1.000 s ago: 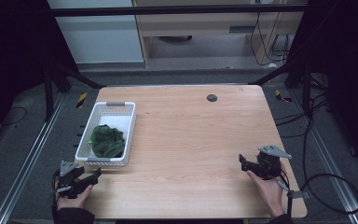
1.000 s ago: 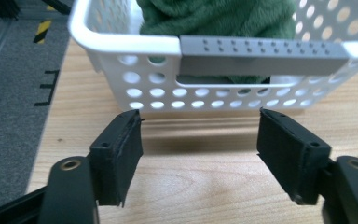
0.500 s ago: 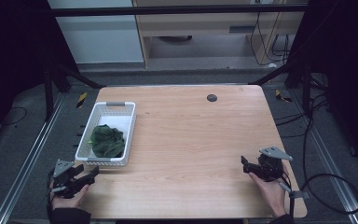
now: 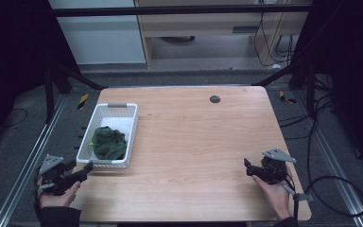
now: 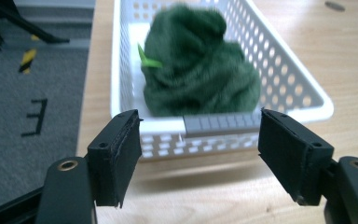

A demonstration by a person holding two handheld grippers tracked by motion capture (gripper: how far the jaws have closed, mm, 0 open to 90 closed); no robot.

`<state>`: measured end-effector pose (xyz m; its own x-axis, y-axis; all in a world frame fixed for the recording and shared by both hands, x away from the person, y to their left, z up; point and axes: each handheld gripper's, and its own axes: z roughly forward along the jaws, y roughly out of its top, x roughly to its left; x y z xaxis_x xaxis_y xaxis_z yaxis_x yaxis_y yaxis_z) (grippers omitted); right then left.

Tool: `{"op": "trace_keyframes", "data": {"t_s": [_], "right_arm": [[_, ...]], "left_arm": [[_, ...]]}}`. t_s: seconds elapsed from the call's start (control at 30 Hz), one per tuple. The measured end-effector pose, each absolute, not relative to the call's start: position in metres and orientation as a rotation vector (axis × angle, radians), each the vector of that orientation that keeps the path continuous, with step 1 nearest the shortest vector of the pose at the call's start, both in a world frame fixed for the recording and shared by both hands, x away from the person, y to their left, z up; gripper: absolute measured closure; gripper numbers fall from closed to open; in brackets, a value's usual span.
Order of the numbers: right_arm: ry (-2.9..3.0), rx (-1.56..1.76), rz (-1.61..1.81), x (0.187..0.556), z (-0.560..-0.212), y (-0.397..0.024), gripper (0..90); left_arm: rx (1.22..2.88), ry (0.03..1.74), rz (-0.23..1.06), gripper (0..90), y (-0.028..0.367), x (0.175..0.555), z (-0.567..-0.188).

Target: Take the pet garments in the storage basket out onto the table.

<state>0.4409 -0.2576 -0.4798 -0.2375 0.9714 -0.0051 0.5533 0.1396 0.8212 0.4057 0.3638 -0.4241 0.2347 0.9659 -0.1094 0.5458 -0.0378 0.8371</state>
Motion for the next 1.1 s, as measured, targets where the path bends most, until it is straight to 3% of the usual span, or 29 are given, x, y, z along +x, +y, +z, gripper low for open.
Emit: {"op": "trace_keyframes", "data": {"t_s": [0.47, 1.1], "right_arm": [[1.884, 1.437, 0.960, 0.442, -0.480, -0.254, 14.4], [1.898, 1.430, 0.961, 0.442, -0.480, -0.251, 14.5]], "left_arm": [[1.811, 1.297, 0.620, 26.9, 0.353, 0.446, -0.384], [1.917, 1.308, 0.621, 24.1, 0.343, 0.504, -0.362]]}}
